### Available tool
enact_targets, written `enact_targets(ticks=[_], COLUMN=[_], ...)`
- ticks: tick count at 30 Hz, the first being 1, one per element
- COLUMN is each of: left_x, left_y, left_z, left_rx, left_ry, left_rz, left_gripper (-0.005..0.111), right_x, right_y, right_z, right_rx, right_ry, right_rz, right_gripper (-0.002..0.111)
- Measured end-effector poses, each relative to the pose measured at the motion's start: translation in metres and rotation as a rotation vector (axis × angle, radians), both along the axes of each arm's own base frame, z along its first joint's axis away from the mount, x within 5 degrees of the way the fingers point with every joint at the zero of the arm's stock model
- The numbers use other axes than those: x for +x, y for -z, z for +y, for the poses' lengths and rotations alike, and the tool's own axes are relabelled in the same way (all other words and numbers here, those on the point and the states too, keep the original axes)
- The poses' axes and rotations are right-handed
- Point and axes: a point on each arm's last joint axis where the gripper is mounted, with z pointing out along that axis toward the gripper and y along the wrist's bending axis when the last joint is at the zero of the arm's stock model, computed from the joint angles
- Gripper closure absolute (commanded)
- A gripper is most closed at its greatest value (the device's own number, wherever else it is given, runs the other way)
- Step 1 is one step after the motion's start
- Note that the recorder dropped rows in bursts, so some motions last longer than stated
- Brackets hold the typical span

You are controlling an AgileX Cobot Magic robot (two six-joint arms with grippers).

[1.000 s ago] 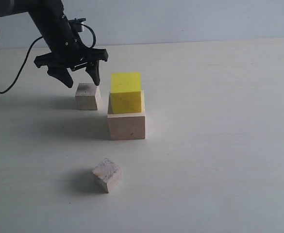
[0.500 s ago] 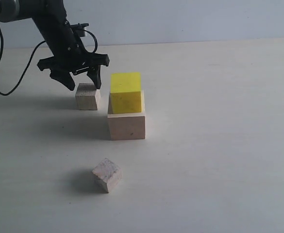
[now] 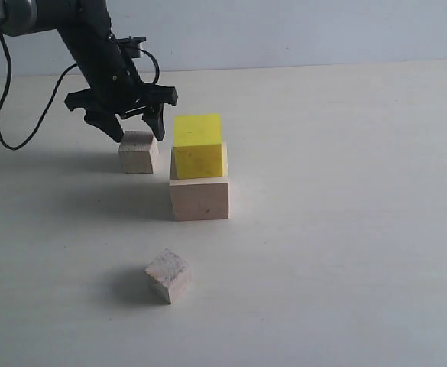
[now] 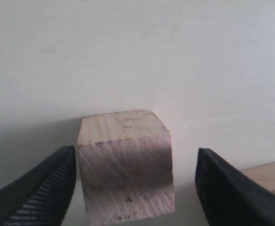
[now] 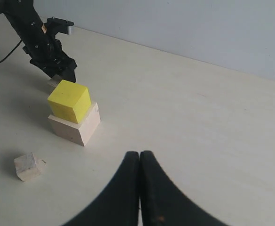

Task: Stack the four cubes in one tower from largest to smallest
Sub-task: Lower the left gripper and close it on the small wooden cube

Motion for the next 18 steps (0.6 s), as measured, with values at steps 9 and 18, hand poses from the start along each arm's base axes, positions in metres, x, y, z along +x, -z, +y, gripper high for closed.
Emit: enact_targets(ticks=[9,18], left_x=[0.001,0.002], left_y=[0.005,0.026], left_z=[0.001,0.000], left_rx=[0.012,0.026], left_ry=[0.003,-0.003], left_rz=[0.005,0.039], left_gripper=[0.038,0.066], right_x=[0.000,0.000], right_y=[0.000,0.000], right_z=[0.000,0.000], right_rx=[0.000,0.000], right_ry=[0.000,0.000], right_rz=[0.000,0.000], right_gripper=[0.108,0.108])
